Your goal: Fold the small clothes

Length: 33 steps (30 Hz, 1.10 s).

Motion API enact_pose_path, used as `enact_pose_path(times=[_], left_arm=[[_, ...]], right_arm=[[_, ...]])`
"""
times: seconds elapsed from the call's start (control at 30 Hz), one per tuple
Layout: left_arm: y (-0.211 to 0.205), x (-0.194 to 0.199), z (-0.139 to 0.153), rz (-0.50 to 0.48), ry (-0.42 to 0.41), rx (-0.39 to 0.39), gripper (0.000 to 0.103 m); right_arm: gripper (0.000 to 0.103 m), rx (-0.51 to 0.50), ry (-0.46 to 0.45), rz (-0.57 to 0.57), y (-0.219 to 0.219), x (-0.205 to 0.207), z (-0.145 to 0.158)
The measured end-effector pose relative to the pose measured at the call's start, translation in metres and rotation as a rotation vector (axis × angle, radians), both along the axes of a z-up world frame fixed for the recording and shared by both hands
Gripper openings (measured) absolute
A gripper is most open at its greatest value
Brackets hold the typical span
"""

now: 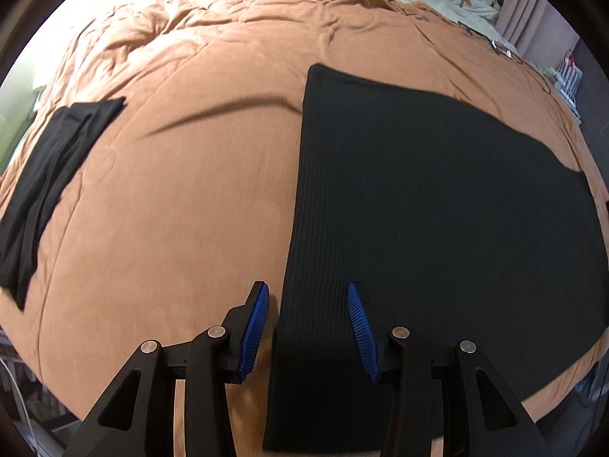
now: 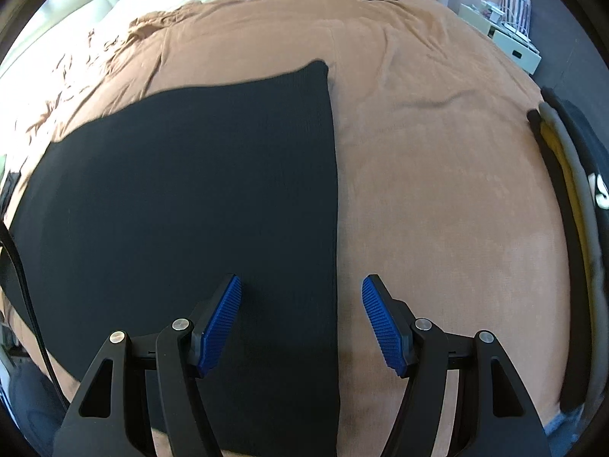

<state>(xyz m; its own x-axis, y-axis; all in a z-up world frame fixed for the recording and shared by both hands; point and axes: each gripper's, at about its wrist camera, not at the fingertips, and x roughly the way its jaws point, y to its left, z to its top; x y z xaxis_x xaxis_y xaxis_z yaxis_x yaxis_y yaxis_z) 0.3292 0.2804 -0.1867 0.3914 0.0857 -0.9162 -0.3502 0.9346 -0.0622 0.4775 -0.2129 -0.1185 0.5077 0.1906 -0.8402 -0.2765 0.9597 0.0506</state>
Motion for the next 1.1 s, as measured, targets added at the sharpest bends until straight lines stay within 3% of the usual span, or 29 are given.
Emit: enact_pose_path(times=[0.47, 0.67, 0.8, 0.93, 1.1], left_arm=[[0.000, -0.065, -0.007, 0.043, -0.002, 0.057, 0.054], [0.006, -0.083, 0.002, 0.102, -0.033, 0.026, 0.054], [0.005, -0.092, 0.014, 0.133, -0.088, 0.039, 0.054], [0.005, -0.100, 0.018, 0.164, -0.141, -0.060, 0.054], [0.006, -0.103, 0.010, 0.213, -0.175, -0.197, 0.054]], right_arm=[[0.065, -0.034, 0.011, -0.058, -0.029, -0.059, -0.014], [0.065, 0.006, 0.011, -0.121, -0.045, -0.079, -0.008], [0.064, 0.093, -0.013, -0.126, -0.056, -0.094, 0.001], [0.062, 0.218, -0.020, -0.129, -0.072, -0.109, 0.002], [0.050, 0.417, 0.031, -0.144, -0.094, -0.115, -0.012]])
